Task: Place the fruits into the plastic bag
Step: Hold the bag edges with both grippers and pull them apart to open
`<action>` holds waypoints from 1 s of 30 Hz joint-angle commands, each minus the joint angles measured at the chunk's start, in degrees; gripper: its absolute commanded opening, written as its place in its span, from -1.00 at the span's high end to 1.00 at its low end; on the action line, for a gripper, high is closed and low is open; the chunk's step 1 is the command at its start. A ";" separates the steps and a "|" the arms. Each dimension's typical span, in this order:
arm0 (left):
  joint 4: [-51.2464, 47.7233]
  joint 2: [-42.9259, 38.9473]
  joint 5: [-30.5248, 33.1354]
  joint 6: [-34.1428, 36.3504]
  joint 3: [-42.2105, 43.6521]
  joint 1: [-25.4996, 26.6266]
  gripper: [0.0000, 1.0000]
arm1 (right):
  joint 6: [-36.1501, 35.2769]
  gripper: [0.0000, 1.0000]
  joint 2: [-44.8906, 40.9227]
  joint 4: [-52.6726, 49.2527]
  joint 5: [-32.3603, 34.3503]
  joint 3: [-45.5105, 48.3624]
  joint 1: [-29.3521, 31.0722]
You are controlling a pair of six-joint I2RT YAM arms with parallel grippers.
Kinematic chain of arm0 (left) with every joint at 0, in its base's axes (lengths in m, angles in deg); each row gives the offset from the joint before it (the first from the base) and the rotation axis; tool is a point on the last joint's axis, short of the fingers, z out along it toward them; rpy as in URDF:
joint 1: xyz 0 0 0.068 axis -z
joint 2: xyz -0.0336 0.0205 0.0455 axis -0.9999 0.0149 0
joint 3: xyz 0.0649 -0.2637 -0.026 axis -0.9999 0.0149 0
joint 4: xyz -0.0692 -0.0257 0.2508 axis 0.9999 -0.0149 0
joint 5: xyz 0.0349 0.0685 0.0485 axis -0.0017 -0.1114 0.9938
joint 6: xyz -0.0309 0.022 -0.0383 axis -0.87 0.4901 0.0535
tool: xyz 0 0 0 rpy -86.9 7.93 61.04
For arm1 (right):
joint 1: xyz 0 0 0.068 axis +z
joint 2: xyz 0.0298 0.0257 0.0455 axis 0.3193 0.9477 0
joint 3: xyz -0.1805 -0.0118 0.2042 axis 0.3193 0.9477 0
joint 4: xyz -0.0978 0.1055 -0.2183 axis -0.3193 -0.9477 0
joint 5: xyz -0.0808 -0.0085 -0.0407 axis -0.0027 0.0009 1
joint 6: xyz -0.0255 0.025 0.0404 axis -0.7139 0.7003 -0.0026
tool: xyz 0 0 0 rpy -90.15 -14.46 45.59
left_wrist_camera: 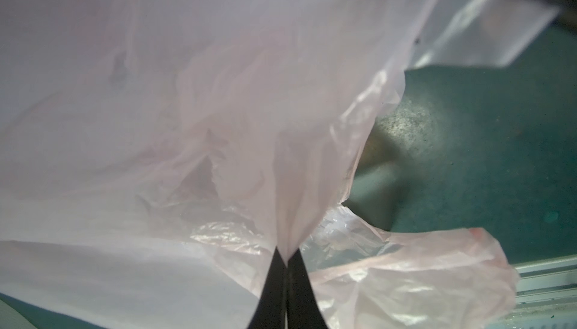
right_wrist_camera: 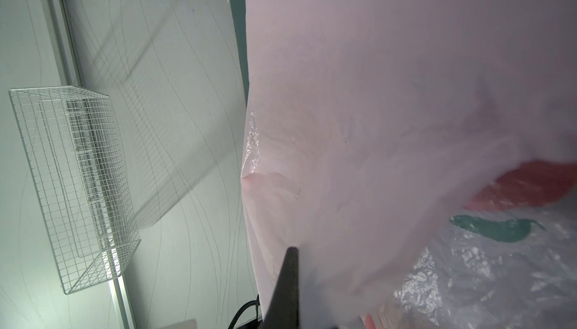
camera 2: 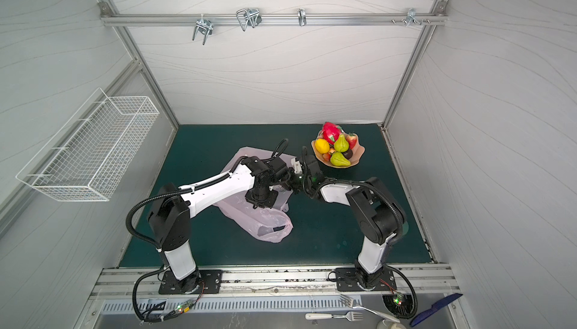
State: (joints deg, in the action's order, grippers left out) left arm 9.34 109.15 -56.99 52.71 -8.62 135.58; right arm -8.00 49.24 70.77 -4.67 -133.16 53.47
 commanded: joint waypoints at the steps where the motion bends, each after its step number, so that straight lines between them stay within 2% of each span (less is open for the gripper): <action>1: -1.54 -1.91 -1.06 1.73 -2.28 -0.69 1.00 | -2.45 0.87 -3.98 -6.65 0.00 -3.07 -0.48; 4: -0.45 -4.39 -3.67 3.50 -1.62 -1.62 1.00 | -6.29 0.68 -5.79 -13.63 1.45 -5.28 -0.50; 12: 0.54 -10.28 -10.59 5.87 -1.33 -4.67 1.00 | -15.37 0.57 -7.99 -29.03 5.89 -13.02 -0.49; 15: 2.23 -12.50 -12.44 5.45 0.05 -6.16 1.00 | -18.58 0.29 -8.02 -31.79 5.96 -15.46 -0.83; 17: 3.58 -13.52 -12.32 4.69 1.21 -6.68 1.00 | -20.25 -0.03 -7.99 -32.70 5.21 -16.73 -1.48; 20: 5.96 -14.49 -16.07 2.00 2.60 -8.45 1.00 | -22.61 -0.33 -8.40 -36.60 3.24 -19.24 -2.89; 24: 8.80 -15.95 -18.75 1.05 4.17 -9.43 1.00 | -25.71 -0.62 -11.32 -43.42 6.19 -21.75 -3.69; 26: 9.46 -16.23 -20.26 1.70 4.25 -9.86 1.00 | -27.13 -0.90 -13.68 -46.74 9.18 -22.62 -3.84; 27: 9.38 -16.23 -21.24 1.90 4.02 -10.23 1.00 | -27.55 -0.97 -14.64 -48.68 9.74 -23.21 -4.07; 30: 11.09 -16.99 -22.58 1.81 4.78 -11.00 1.00 | -30.55 -0.98 -17.92 -54.19 12.25 -24.48 -5.00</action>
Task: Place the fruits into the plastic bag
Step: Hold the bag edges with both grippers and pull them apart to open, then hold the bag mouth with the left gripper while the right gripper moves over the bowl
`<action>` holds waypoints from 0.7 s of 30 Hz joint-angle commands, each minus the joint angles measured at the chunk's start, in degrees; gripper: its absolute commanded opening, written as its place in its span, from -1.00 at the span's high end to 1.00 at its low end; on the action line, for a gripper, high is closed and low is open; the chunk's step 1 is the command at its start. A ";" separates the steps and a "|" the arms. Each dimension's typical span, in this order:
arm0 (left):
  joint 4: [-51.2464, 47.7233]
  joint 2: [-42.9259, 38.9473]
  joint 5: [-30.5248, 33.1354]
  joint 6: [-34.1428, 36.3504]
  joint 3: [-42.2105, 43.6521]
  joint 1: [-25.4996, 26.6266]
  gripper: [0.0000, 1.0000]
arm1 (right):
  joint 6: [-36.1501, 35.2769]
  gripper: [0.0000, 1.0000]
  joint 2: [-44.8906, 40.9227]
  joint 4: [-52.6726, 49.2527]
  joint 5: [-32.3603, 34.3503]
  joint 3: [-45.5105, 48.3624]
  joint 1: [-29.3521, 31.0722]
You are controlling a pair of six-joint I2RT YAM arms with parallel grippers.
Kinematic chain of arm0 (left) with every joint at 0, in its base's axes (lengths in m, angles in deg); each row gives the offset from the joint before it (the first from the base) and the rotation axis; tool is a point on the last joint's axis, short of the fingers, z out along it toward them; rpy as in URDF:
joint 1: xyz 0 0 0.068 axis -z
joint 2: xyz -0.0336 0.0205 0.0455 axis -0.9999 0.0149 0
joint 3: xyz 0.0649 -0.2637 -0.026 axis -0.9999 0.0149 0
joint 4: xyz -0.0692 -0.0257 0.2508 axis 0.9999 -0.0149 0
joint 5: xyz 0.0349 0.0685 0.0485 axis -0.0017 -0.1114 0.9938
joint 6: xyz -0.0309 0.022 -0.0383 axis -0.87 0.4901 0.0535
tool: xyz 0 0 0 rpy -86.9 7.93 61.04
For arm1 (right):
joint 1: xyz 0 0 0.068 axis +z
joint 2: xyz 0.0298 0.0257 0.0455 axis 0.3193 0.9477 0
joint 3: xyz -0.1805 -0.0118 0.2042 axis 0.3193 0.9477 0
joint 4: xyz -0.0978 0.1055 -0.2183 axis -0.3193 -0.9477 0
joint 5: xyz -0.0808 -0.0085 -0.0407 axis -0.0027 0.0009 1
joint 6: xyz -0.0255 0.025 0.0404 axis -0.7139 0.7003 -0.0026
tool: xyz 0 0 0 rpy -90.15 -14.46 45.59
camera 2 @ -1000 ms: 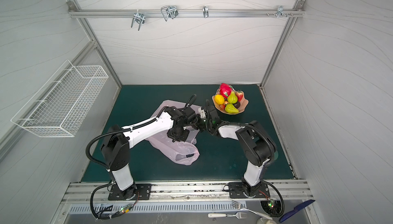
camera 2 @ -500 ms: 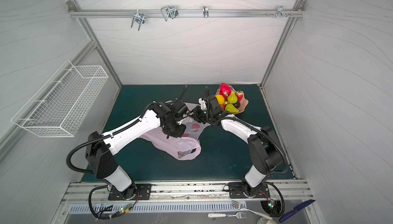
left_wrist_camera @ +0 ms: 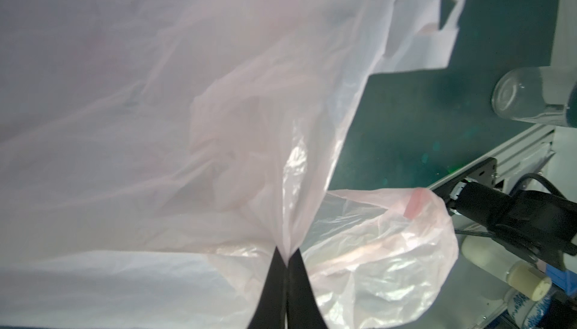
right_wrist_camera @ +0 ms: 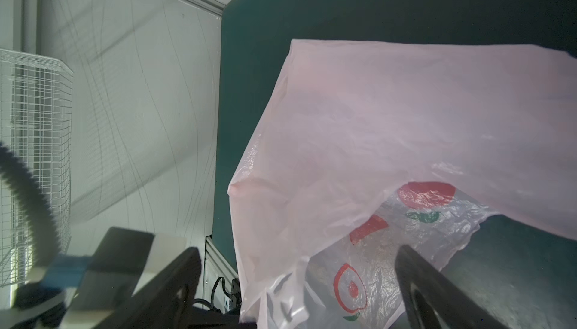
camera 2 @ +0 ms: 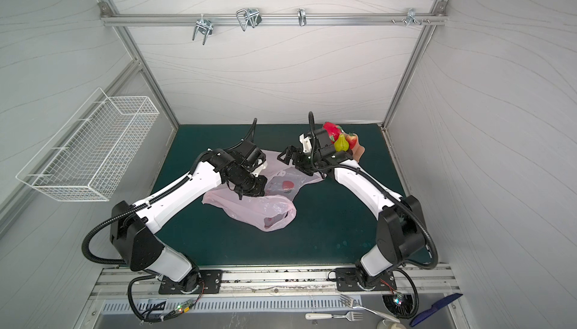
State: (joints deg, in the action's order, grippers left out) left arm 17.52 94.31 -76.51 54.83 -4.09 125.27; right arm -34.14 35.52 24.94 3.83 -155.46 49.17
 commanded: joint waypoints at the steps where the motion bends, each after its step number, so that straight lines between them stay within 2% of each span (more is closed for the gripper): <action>1: 2.95 -2.43 -3.32 -0.74 0.26 -1.19 1.00 | -5.02 -0.98 -5.28 -10.44 4.79 -2.54 -1.48; 6: 4.98 -4.94 -6.46 -2.84 2.39 -3.16 1.00 | -6.41 -0.98 -9.19 -18.23 7.69 -2.38 -9.37; 11: 5.57 -6.77 -9.51 -3.17 3.51 -5.91 1.00 | -14.55 -0.98 -6.60 -24.27 12.05 -4.52 -16.28; 14: 5.97 -7.19 -9.85 -3.22 3.28 -6.19 1.00 | -16.84 -0.98 -3.62 -24.43 13.40 -5.81 -19.42; 21: 5.79 -6.18 -11.21 -3.18 2.61 -6.15 1.00 | -21.41 -0.98 2.90 -20.93 17.92 -8.96 -21.98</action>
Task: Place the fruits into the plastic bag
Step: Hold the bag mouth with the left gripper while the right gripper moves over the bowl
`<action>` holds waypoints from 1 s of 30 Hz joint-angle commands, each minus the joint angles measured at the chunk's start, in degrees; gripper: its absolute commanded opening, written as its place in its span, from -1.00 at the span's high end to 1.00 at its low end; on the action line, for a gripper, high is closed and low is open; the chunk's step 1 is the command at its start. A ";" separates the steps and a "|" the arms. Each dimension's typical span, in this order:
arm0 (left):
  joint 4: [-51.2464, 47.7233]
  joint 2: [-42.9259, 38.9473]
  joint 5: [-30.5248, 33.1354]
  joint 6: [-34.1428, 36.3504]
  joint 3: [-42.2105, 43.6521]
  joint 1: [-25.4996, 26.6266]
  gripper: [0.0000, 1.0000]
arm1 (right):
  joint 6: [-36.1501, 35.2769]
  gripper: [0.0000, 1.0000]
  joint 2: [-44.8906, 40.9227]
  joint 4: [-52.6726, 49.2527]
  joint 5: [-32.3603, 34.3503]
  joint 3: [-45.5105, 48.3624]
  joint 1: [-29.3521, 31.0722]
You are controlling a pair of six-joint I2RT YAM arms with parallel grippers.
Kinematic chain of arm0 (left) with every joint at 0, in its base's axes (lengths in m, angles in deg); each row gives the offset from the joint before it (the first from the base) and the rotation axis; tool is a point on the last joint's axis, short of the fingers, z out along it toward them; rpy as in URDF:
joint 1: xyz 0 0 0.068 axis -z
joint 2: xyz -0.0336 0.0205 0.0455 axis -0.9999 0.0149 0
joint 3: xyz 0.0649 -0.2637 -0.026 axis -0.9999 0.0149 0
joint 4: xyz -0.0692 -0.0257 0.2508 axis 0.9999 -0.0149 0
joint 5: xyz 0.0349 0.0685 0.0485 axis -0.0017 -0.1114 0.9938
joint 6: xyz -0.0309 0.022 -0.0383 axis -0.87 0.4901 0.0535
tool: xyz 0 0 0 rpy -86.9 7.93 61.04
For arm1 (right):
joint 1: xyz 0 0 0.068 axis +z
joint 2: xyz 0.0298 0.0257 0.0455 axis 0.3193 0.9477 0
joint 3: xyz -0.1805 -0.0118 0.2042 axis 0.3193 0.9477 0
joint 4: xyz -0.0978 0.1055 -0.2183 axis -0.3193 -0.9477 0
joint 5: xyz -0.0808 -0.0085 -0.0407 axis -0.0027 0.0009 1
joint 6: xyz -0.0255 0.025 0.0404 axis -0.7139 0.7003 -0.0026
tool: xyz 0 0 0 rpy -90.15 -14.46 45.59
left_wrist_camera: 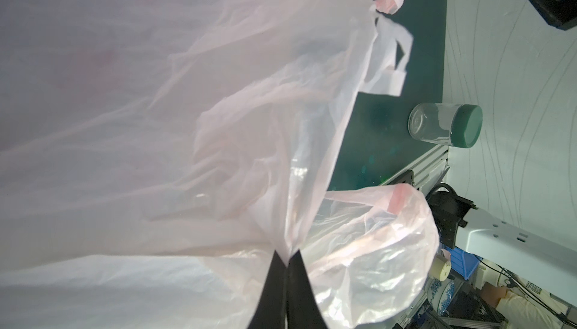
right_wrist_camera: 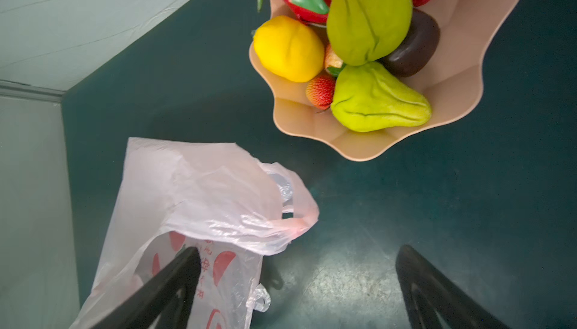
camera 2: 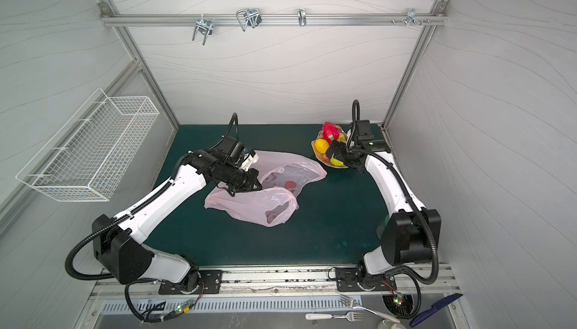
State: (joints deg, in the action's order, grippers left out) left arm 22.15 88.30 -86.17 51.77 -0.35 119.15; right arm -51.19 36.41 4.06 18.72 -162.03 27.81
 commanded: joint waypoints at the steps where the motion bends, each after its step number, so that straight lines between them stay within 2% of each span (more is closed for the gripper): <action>1: 0.89 -0.12 -1.59 -0.12 -1.36 -0.09 1.00 | -4.98 -0.98 3.17 0.14 3.97 -2.93 -0.96; 15: -0.78 -0.47 -2.97 0.41 -1.06 -0.10 1.00 | -9.95 -0.81 17.27 8.17 8.32 -9.90 -2.77; 30: -2.20 -1.34 -3.17 1.10 -1.36 -0.03 1.00 | -15.36 -0.61 28.59 6.23 15.20 -21.27 -2.71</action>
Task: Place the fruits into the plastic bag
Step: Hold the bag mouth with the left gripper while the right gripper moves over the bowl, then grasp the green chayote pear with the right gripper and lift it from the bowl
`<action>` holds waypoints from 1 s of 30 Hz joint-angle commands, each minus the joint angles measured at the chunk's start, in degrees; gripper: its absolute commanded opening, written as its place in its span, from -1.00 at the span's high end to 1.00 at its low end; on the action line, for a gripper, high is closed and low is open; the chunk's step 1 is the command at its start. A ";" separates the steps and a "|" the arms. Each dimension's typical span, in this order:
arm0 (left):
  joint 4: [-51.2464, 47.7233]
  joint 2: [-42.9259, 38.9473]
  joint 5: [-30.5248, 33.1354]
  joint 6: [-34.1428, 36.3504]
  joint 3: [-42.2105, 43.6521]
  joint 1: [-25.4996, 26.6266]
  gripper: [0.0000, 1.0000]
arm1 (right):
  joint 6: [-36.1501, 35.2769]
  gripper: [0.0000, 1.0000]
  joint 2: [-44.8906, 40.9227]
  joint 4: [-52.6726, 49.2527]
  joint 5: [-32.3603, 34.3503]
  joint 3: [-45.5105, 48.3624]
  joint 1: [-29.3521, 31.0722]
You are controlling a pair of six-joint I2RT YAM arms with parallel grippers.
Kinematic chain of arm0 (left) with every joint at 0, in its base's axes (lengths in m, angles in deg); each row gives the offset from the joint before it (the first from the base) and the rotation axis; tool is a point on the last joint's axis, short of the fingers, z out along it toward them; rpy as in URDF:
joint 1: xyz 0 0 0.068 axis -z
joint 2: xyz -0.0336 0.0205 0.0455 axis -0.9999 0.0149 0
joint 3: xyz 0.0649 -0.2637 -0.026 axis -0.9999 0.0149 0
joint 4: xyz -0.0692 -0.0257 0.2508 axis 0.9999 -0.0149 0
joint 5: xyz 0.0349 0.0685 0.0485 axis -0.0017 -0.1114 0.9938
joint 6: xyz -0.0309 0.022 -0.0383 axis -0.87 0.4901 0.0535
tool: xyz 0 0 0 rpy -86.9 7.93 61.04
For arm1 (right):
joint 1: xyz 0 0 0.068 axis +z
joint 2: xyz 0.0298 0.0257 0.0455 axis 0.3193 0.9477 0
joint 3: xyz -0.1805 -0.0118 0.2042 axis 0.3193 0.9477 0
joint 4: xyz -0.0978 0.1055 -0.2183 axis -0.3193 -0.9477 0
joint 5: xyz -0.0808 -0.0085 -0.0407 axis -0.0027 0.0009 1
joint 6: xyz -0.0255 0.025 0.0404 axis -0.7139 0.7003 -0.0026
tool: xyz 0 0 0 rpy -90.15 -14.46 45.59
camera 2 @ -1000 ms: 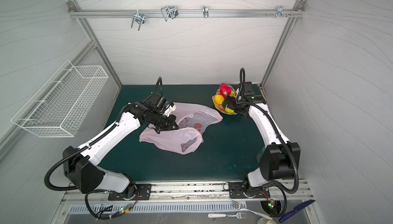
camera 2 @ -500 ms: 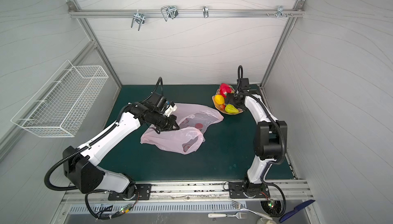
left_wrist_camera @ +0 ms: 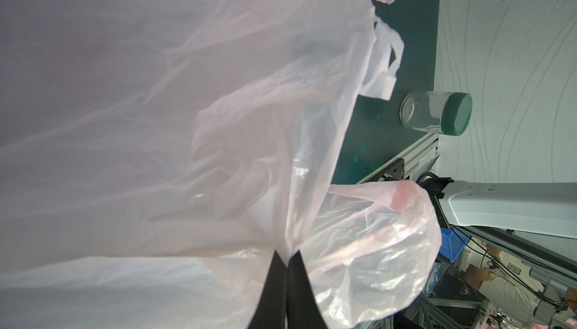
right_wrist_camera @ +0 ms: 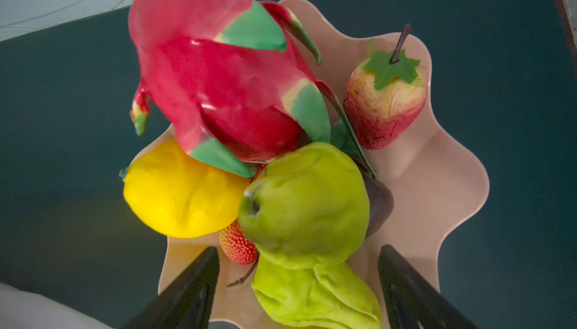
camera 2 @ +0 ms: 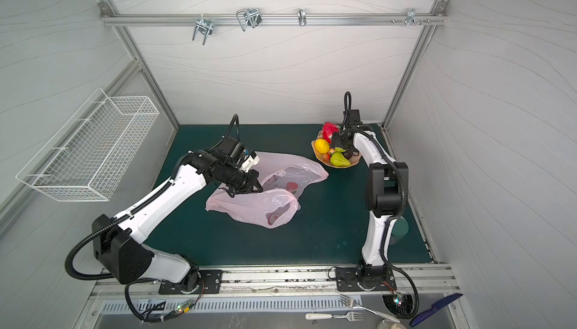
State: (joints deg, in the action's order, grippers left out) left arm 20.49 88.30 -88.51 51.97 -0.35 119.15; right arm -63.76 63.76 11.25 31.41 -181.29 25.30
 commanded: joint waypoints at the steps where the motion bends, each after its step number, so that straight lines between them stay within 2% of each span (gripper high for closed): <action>1: -0.62 -1.41 -0.73 0.94 -1.28 -0.05 1.00 | -3.16 -0.60 1.48 -0.85 2.61 -2.37 -0.17; 9: -0.91 -1.52 -0.88 1.14 -0.84 -0.03 1.00 | -5.04 -0.48 5.06 -1.37 2.37 -7.32 -0.17; 15: -0.93 -1.62 -0.89 1.27 -0.56 -0.05 1.00 | -4.89 -0.27 7.94 -3.44 1.78 -11.83 -0.17; 27: -1.08 -1.79 -0.57 1.62 -0.40 -0.07 1.00 | -5.65 0.04 8.43 -3.52 1.62 -12.59 -0.17; 30: -1.27 -1.78 -0.53 1.79 -0.51 -0.04 1.00 | -6.03 0.20 8.43 -3.77 1.18 -13.14 -0.21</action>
State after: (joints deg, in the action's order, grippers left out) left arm 19.79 87.62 -88.58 52.45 -0.31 119.15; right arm -68.39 71.34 9.42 33.05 -192.72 25.30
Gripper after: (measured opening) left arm 0.048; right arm 0.410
